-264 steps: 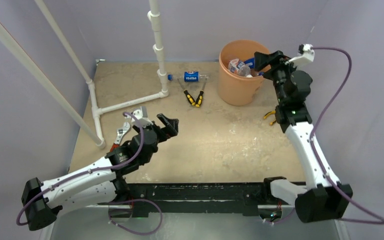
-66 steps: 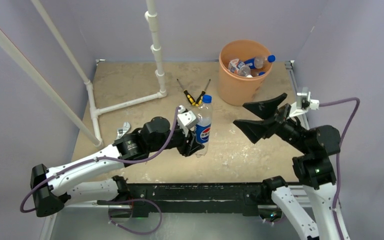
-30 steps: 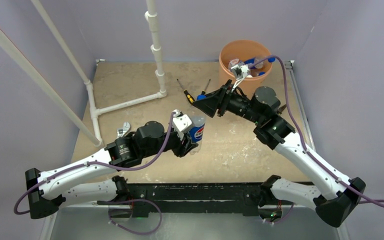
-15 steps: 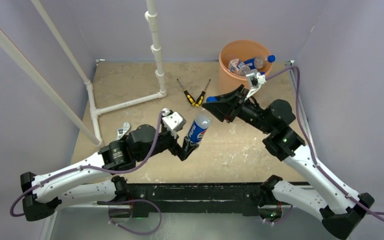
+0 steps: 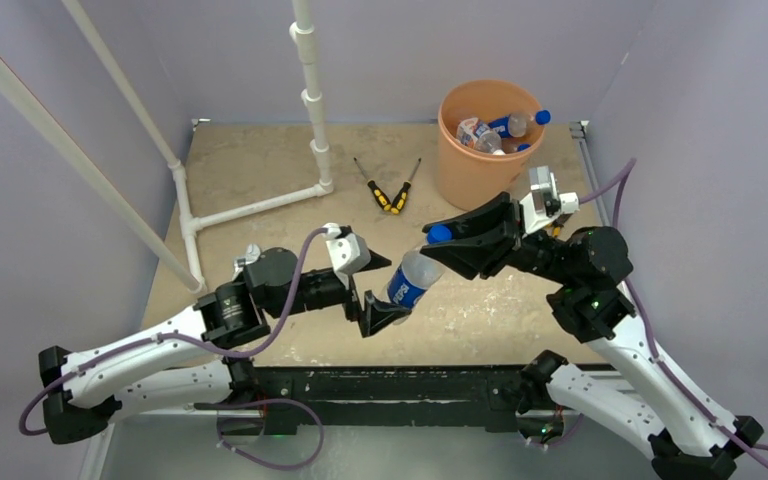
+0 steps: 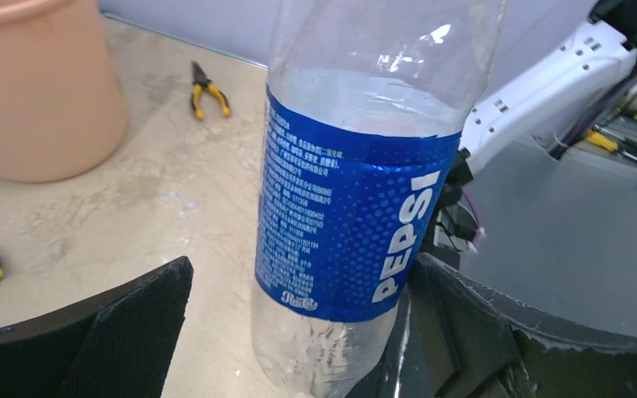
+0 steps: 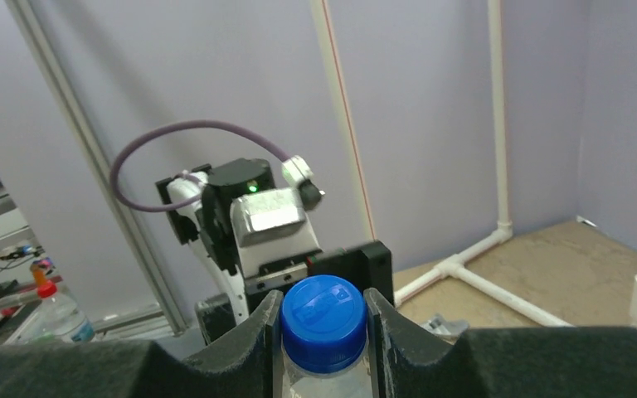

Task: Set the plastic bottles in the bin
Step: Place the plastic bottle in the trash bin.

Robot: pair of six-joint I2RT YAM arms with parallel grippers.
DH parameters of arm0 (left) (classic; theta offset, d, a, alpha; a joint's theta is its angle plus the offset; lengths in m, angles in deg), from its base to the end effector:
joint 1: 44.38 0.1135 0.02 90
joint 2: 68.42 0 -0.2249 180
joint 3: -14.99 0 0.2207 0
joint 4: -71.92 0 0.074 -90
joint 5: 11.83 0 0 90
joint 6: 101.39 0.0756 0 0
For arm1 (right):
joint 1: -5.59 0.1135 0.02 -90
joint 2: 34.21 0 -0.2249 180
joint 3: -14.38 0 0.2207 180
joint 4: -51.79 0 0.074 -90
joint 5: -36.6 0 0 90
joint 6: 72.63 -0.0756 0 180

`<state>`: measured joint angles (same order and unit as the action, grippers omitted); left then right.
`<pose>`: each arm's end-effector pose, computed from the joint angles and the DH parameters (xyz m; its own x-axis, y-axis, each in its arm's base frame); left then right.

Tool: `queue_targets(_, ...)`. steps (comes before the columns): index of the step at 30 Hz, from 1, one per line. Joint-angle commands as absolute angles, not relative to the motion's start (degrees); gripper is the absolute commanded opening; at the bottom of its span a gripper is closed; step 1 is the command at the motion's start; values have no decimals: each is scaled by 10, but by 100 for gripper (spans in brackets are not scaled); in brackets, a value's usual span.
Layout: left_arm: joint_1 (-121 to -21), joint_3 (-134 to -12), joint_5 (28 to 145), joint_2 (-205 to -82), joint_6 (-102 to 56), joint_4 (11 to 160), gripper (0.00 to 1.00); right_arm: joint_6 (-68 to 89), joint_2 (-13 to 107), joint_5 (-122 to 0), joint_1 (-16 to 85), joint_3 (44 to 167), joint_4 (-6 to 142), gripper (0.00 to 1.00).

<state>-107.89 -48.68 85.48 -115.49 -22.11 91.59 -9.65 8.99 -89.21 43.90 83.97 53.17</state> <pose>0.0927 -0.2075 0.3332 -0.1991 -0.0140 -0.9799 0.9235 0.3319 -0.1924 0.1110 0.1440 0.4228 -0.1219 0.3732 -0.9197 -0.9692 0.1550 0.1913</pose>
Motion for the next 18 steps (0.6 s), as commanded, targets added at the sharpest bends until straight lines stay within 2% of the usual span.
queue_targets(1, -1078, -519, 940, -1180, -210, 861, 99, -130, 82, -934, 441, 826, 459, 0)
queue_targets(8, -1078, -526, 955, -1222, -212, 824, 97, -174, 95, -958, 442, 813, 393, 0)
queue_targets(10, -1078, -525, 956, -1227, -209, 825, 88, -173, 93, -953, 442, 815, 400, 0)
queue_targets(13, -1078, -526, 938, -1229, -209, 835, 68, -152, 93, -921, 441, 837, 449, 0)
queue_targets(14, -1078, -528, 925, -1229, -210, 842, 59, -143, 93, -909, 441, 846, 471, 2)
queue_targets(16, -1078, -530, 905, -1226, -208, 850, 46, -129, 94, -884, 442, 865, 516, 29)
queue_targets(17, -1078, -528, 894, -1223, -206, 850, 43, -125, 95, -871, 442, 874, 534, 44)
queue_targets(18, -1078, -527, 886, -1220, -206, 848, 41, -123, 96, -859, 442, 883, 550, 55)
